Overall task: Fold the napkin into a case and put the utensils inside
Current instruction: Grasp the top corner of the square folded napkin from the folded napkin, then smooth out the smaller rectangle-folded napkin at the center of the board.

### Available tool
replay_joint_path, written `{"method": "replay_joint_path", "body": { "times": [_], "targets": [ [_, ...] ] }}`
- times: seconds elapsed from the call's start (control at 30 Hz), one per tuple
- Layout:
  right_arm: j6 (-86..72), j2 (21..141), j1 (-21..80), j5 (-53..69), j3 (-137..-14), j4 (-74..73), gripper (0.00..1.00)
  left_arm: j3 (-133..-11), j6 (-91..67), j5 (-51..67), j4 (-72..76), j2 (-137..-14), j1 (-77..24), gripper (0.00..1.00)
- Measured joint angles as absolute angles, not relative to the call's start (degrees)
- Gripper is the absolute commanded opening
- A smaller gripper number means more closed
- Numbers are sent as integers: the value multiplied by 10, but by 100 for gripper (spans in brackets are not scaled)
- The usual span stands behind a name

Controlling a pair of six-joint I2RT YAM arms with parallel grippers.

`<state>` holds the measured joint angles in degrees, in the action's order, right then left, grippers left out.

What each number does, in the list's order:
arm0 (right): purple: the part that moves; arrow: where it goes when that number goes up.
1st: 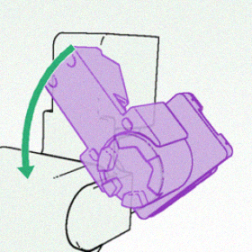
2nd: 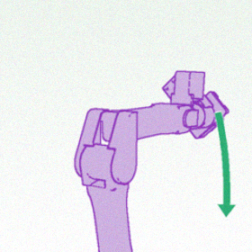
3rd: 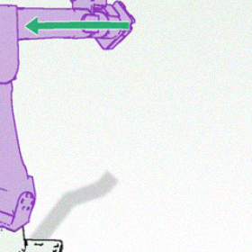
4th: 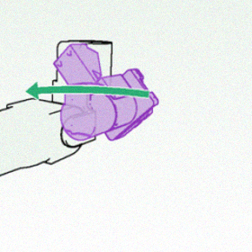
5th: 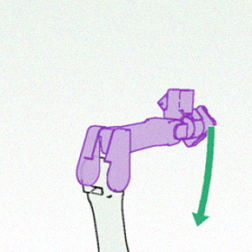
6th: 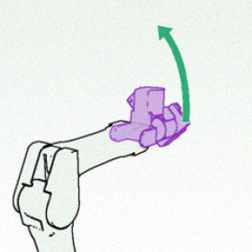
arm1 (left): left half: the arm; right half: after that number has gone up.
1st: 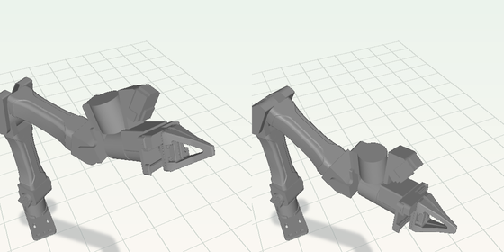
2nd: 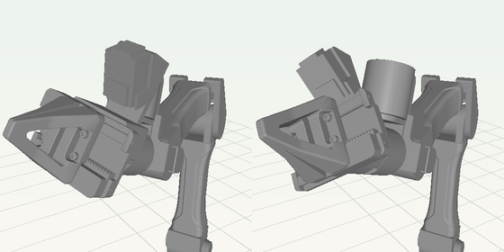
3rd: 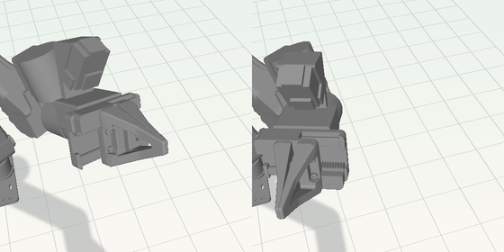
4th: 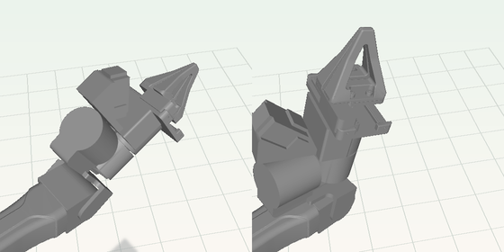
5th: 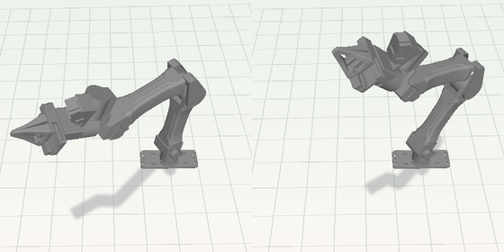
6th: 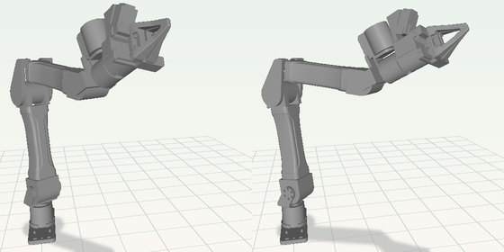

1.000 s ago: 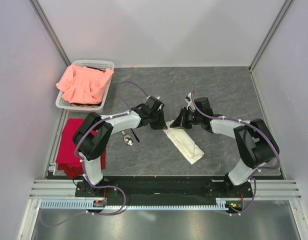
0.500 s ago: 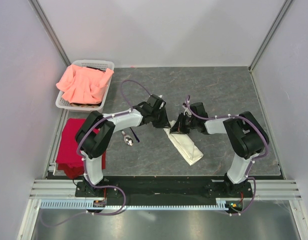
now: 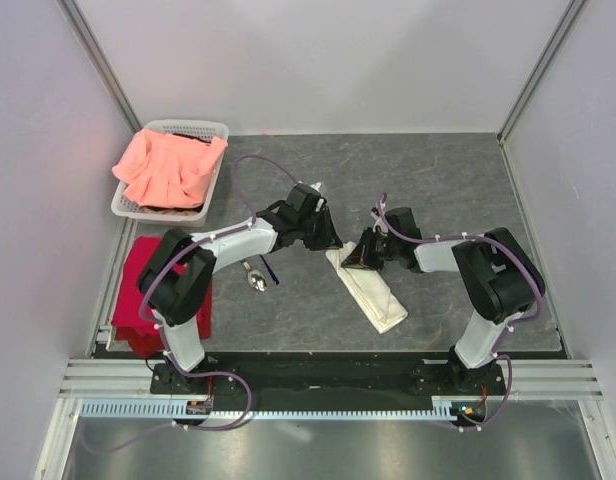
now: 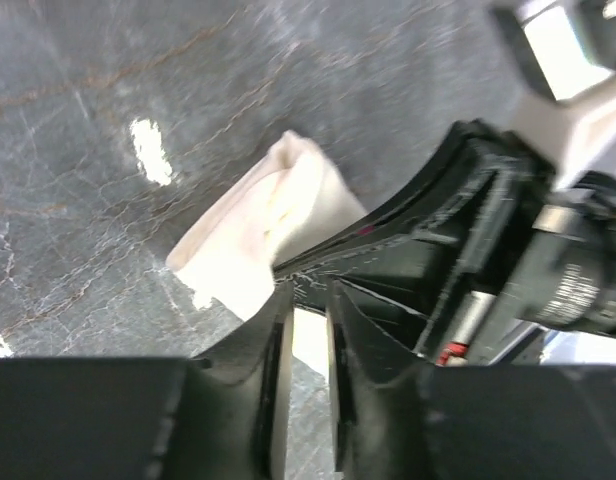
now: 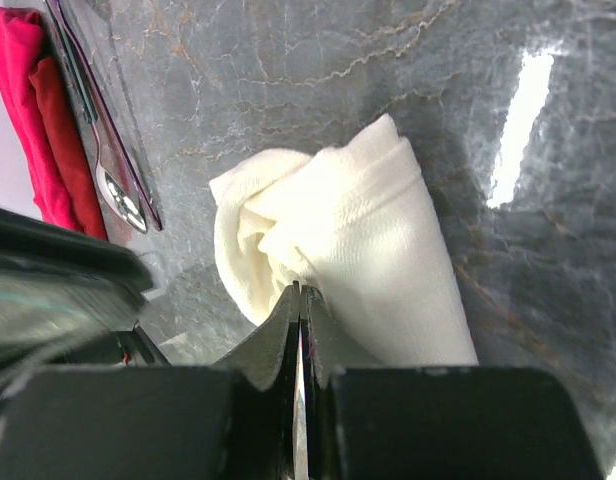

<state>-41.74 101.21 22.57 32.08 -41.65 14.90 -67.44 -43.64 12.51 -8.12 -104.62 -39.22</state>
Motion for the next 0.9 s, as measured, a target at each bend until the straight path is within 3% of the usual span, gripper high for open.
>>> {"method": "replay_joint_path", "body": {
  "times": [0.27, 0.9],
  "targets": [
    [-404, 978, 220, 309, -425, 96, 5, -671, -437, 122, -76, -1034, -383, 5],
    [-392, 1030, 214, 307, -473, 90, 3, -674, -437, 121, -89, -1077, -377, 2]
  ]
}}
